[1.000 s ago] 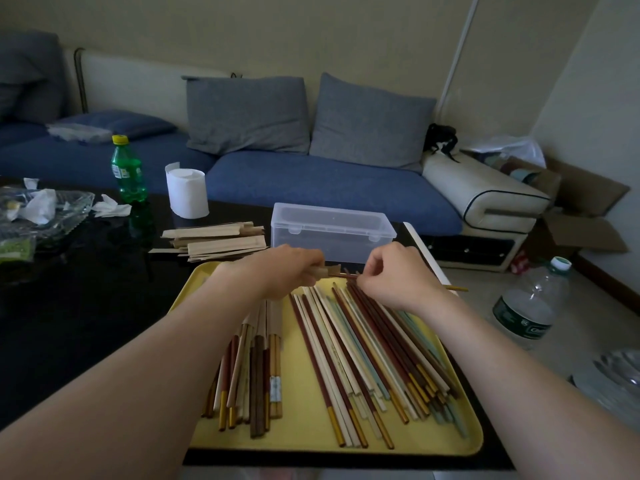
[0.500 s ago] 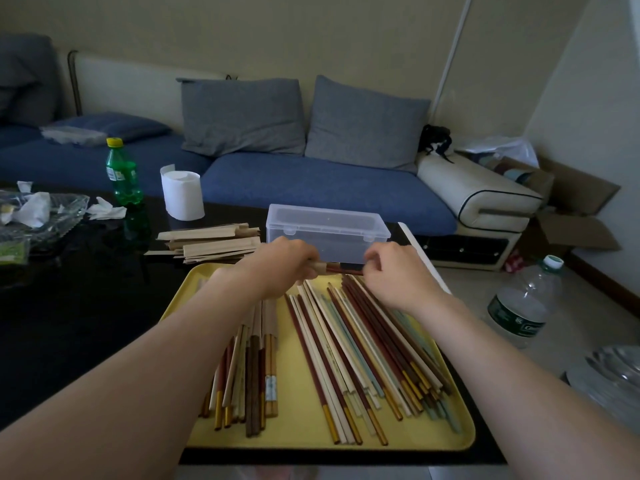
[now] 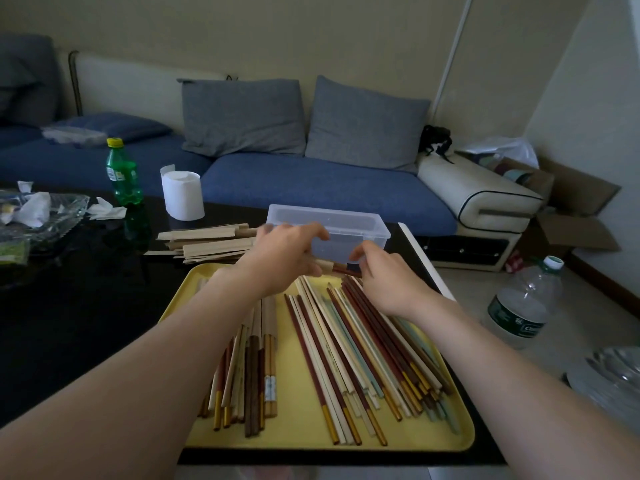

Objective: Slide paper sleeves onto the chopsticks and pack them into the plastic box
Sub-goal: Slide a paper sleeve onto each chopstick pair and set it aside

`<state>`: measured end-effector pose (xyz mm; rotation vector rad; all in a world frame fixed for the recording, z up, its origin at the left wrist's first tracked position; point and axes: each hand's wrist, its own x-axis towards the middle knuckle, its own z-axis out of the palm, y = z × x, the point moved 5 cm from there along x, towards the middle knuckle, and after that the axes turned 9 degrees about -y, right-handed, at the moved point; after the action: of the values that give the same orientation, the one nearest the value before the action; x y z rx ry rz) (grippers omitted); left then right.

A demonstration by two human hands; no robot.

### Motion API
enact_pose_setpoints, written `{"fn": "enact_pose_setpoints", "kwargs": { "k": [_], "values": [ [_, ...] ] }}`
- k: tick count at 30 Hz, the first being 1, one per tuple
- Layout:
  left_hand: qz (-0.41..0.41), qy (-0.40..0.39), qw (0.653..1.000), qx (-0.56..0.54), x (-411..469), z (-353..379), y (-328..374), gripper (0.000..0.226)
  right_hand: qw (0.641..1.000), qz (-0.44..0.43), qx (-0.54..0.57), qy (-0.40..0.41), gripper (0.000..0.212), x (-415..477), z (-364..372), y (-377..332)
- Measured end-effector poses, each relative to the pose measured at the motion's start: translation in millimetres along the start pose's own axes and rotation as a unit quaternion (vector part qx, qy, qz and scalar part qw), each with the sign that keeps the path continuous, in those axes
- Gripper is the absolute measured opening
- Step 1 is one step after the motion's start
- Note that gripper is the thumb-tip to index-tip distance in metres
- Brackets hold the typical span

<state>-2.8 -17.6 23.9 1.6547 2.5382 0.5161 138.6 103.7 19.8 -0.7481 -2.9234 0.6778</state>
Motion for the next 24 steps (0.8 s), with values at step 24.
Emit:
{"fn": "enact_pose_setpoints", "kwargs": {
  "k": [24],
  "values": [
    [-0.270,-0.001,0.800,-0.536,-10,5,-34,0.037,0.975,0.069,0.164,-0.134,0.014,-5,41,-54]
  ]
}}
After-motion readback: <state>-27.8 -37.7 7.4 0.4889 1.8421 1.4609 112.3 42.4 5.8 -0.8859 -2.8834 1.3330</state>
